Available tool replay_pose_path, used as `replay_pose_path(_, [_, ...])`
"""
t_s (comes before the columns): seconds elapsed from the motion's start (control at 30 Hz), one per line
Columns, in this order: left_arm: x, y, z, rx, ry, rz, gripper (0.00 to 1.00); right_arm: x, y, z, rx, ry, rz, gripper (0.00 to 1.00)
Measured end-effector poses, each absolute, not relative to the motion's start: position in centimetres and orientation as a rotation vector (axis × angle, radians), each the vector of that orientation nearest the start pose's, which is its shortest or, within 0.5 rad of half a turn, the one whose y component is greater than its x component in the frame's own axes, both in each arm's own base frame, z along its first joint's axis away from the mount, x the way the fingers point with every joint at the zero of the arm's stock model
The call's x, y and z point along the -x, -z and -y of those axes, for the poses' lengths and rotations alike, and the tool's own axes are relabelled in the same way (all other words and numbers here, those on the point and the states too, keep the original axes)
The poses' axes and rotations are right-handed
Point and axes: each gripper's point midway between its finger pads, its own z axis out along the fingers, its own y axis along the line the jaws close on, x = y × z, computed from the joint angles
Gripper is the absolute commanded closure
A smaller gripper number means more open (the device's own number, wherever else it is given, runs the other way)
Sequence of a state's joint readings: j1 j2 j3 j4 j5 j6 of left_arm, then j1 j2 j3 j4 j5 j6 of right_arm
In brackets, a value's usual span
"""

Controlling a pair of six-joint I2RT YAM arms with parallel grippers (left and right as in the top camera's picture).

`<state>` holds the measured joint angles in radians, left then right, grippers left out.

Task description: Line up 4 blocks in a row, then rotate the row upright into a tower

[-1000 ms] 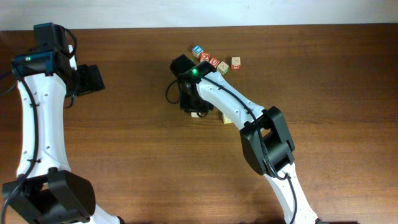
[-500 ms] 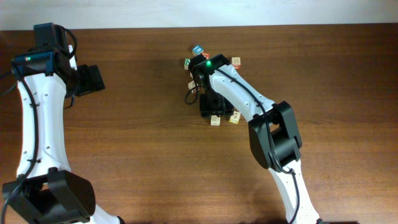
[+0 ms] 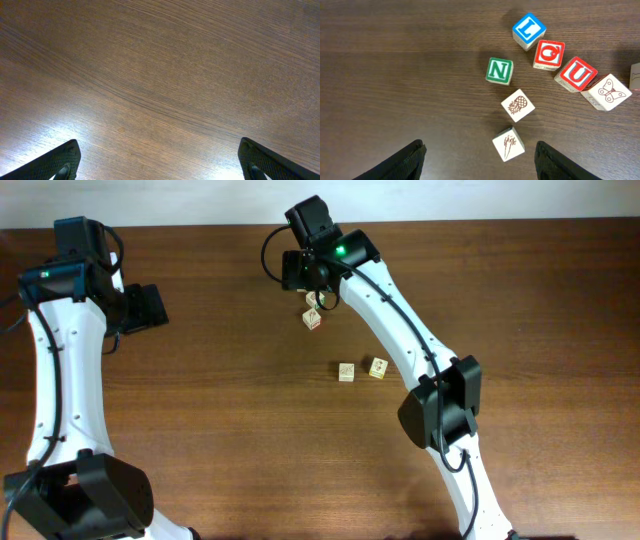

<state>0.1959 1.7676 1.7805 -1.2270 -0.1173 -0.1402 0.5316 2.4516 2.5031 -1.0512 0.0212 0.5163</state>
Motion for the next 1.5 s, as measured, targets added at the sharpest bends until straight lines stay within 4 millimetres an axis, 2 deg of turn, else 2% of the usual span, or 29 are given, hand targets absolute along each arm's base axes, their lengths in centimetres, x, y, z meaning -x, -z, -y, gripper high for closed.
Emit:
replay_pose_path(0.13, [-39.0, -20.6, -9.8, 0.494, -0.177, -2.739, 0.01, -52.5, -10.7, -30.0, 0.022, -0.298, -2.652, 0.29])
replay_pose_path(0.23, [-39.0, -20.6, -9.8, 0.495, -0.177, -2.739, 0.01, -52.2, -6.2, -29.8, 0.188, -0.212, -2.714, 0.3])
replay_pose_path(0.3, [-39.0, -20.6, -9.8, 0.495, -0.177, -2.739, 0.01, -51.9, -4.3, -29.7, 0.312, -0.17, -2.731, 0.34])
replay_pose_path(0.4, [-39.0, -20.6, -9.8, 0.495, -0.177, -2.739, 0.01, -51.7, -4.0, -29.7, 0.408, -0.161, -2.731, 0.41])
replay_pose_path(0.5, [-39.0, -20.6, -9.8, 0.494, -0.177, -2.739, 0.01, -50.9, -3.4, -29.4, 0.447, -0.143, -2.762, 0.52])
replay_pose_path(0.7, [-39.0, -20.6, -9.8, 0.495, -0.177, -2.739, 0.01, -50.2, -2.9, -29.2, 0.466, -0.141, -2.793, 0.55])
replay_pose_path(0.93, [-39.0, -20.6, -9.8, 0.495, -0.177, -2.739, 0.01, -49.3, -1.7, -28.9, 0.491, -0.136, -2.831, 0.69])
replay_pose_path(1.13, [-39.0, -20.6, -9.8, 0.495, -0.177, -2.739, 0.01, -48.9, -1.7, -29.3, 0.496, -0.175, -2.844, 0.71])
replay_pose_path(1.23, [-39.0, -20.6, -9.8, 0.495, -0.177, -2.739, 0.01, -47.2, -1.4, -28.3, 0.433, -0.148, -2.936, 0.71])
replay_pose_path(1.4, [-39.0, -20.6, -9.8, 0.494, -0.176, -2.739, 0.01, -41.5, -1.4, -26.6, 0.215, -0.127, -3.216, 0.7])
replay_pose_path(1.5, [-39.0, -20.6, -9.7, 0.493, -0.17, -2.739, 0.01, -39.3, -1.6, -26.3, 0.161, -0.129, -3.318, 0.69])
